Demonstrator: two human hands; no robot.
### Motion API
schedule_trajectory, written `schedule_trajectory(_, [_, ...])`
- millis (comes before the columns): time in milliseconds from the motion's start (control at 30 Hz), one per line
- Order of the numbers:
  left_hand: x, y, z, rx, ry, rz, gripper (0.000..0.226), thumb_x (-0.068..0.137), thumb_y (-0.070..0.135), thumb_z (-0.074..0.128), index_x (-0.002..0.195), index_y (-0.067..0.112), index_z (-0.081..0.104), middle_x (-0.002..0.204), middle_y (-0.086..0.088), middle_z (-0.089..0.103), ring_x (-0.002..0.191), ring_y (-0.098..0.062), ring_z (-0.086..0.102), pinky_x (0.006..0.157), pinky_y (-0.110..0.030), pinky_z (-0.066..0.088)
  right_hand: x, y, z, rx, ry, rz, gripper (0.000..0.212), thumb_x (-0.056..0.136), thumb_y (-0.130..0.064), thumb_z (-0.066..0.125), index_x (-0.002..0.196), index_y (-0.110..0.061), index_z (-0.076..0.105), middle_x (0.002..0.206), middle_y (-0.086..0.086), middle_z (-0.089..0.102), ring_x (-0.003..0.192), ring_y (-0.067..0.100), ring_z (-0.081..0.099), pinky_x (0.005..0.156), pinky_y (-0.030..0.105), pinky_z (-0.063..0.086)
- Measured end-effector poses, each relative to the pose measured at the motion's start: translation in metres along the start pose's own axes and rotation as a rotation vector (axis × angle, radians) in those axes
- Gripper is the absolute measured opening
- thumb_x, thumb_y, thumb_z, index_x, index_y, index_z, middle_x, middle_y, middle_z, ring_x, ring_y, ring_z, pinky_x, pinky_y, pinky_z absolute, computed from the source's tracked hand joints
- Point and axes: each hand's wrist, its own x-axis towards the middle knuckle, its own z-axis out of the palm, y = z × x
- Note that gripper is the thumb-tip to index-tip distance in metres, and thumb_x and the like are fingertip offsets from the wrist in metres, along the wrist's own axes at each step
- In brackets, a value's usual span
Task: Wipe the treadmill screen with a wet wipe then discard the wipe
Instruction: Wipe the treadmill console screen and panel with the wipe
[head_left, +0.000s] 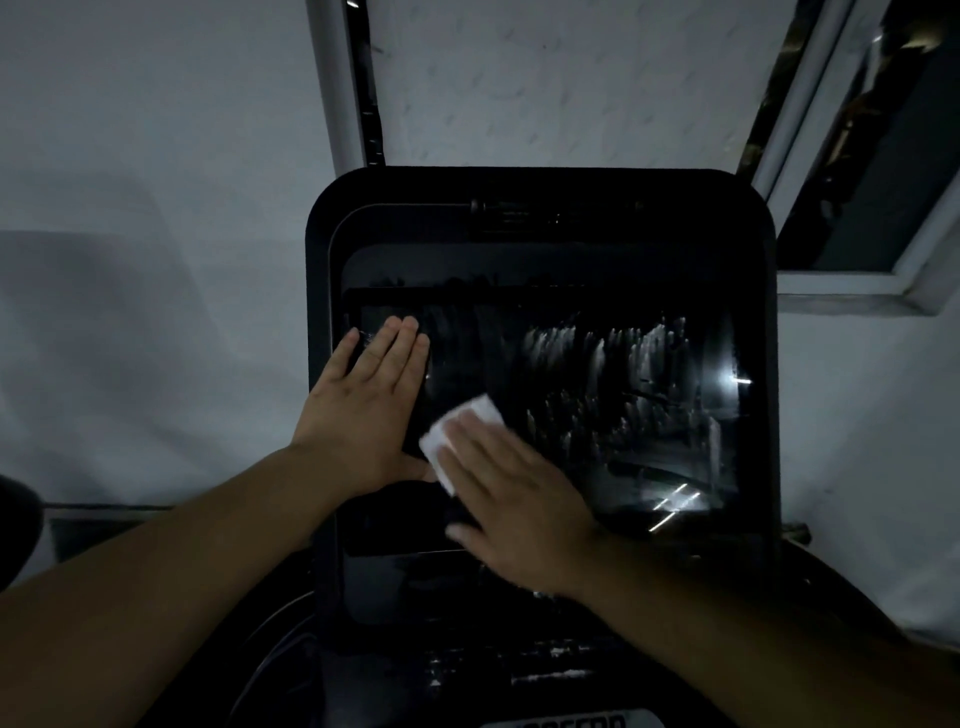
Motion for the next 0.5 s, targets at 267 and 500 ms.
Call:
schedule_trajectory(267, [0.000, 0.002, -0.003, 0.035, -0.009, -0.005, 0.144, 0.069, 0.097, 0.044, 0.155, 0.008, -0.029, 0.163, -0.013, -0.034, 0.153, -0.025, -0.030, 0.125, -0.052, -0.010, -0.003, 0.044, -0.011, -0.031, 0.032, 0.295, 0.072, 0.105, -0.053, 0.040, 0.157, -0.004, 0.033, 0.168, 0.019, 0.024, 0.159, 0.031, 0.012, 0.125, 0.048, 0.025])
schedule_trajectory(500, [0.001, 0.003, -0.004, 0.047, -0.013, -0.004, 0.143, 0.070, 0.097, 0.042, 0.154, 0.007, -0.031, 0.164, -0.014, -0.033, 0.152, -0.025, -0.030, 0.125, -0.052, -0.010, 0.027, 0.013, -0.012, 0.028, 0.065, 0.200, 0.067, 0.105, -0.048, 0.036, 0.156, -0.004, 0.034, 0.168, 0.019, 0.024, 0.159, 0.029, 0.012, 0.127, 0.046, 0.019])
